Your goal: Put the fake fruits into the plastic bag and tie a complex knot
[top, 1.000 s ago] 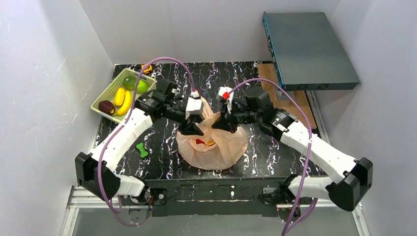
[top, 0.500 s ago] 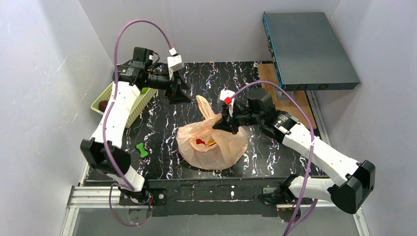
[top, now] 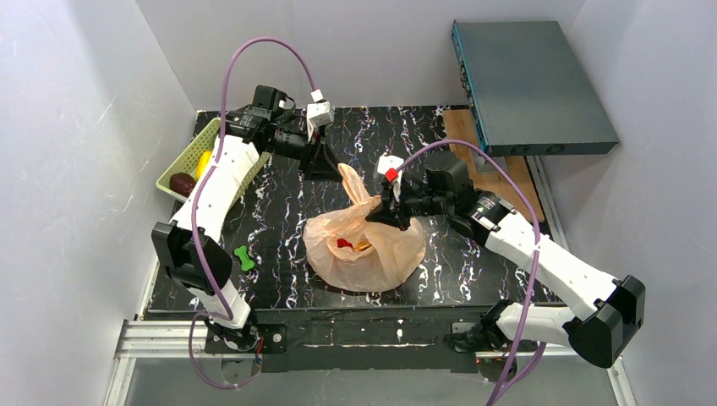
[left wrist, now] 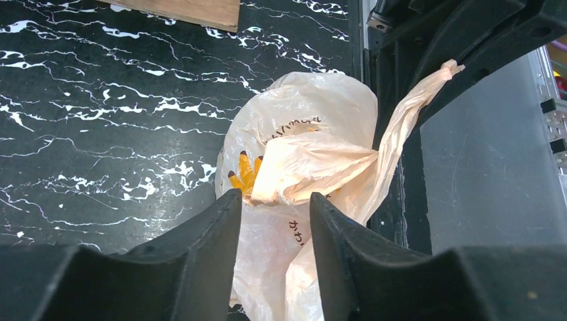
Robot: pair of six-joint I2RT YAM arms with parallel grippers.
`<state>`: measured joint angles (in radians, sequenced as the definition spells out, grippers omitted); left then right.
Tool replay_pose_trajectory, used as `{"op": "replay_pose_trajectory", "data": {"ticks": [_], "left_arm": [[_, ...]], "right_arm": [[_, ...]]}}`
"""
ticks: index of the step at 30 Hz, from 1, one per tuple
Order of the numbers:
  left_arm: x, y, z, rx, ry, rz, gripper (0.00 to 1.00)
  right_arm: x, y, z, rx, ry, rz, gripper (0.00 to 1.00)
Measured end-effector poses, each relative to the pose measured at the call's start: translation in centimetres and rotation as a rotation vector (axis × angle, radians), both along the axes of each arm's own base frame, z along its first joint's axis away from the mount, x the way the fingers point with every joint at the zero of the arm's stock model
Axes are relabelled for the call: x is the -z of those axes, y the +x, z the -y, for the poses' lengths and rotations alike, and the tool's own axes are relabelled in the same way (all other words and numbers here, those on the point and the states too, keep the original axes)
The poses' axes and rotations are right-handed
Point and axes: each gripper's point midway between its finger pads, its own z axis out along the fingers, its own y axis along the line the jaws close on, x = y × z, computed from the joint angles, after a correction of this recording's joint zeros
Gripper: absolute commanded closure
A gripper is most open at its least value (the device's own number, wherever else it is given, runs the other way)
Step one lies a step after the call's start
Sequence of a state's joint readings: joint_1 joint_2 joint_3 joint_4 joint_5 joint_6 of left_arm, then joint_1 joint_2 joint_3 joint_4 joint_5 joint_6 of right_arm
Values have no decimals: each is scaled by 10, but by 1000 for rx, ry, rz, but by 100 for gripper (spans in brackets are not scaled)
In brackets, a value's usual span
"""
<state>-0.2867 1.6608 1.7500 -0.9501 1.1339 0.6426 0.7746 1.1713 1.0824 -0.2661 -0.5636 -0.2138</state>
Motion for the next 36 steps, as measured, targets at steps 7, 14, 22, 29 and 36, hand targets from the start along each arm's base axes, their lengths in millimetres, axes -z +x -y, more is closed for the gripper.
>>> {"op": "replay_pose_trajectory", "data": {"ticks": [7,14,22,29,36], "left_arm": [[-2,0,2,7,-12,5,51],[-4,-2,7,25,-25,16,74],[-9,-3,9,-3,-29,-6,100],[-41,-57,4,-30,-67,53,100],[12,-135,21,59,-9,16,100]], "right_arm": [[0,1,0,4,-1,1,99],[0,1,0,4,-2,1,99],[6,12,4,74,-22,7,99],[14,34,8,238,-19,-29,99],[22,46,7,345,-16,-116,99]]}}
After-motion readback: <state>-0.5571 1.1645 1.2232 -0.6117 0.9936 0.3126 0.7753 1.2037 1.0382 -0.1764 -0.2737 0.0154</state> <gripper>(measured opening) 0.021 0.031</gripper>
